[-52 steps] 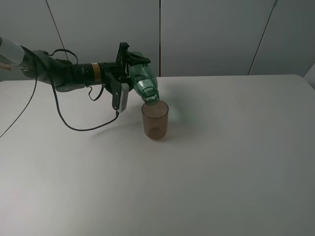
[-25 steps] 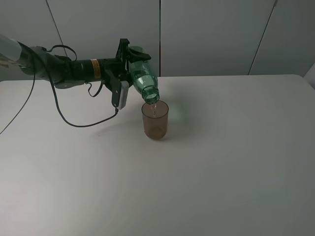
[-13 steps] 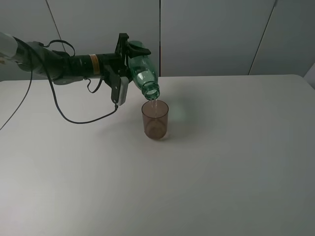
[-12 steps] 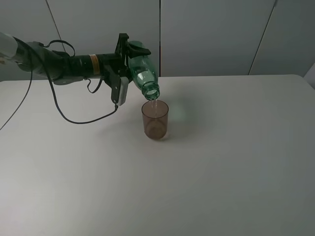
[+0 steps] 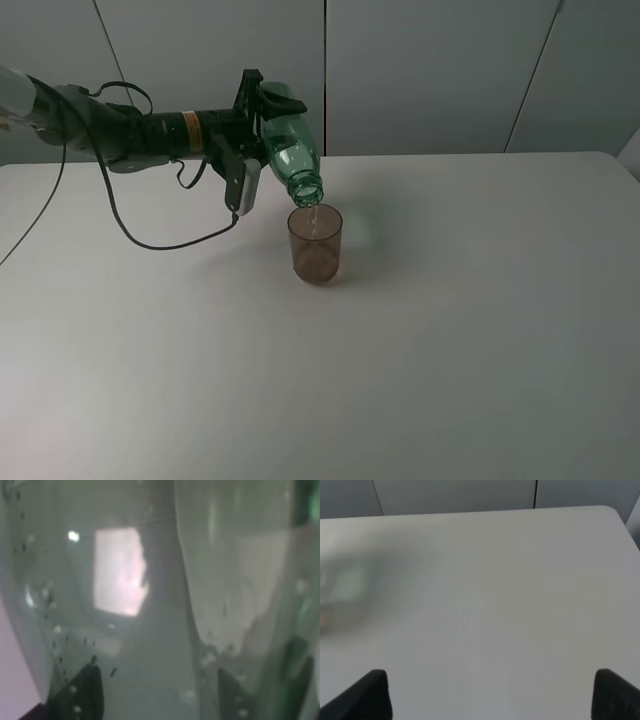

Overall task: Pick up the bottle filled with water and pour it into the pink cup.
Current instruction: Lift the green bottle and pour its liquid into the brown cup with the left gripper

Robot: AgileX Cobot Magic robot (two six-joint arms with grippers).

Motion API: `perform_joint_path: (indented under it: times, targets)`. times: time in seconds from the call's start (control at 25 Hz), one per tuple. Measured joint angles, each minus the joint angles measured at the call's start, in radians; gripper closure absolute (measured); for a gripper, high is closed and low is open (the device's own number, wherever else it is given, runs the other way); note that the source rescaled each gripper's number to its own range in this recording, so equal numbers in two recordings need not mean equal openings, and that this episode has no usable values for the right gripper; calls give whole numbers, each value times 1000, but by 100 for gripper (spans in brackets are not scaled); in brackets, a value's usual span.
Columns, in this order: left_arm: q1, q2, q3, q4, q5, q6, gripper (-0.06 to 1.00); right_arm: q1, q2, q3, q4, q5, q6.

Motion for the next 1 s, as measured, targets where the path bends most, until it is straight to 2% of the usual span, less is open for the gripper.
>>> perform_joint_path:
  times: [1.0]
  targets:
    - [-13,-27,0,-20,-2,87,94,0,0,0,0,0,0]
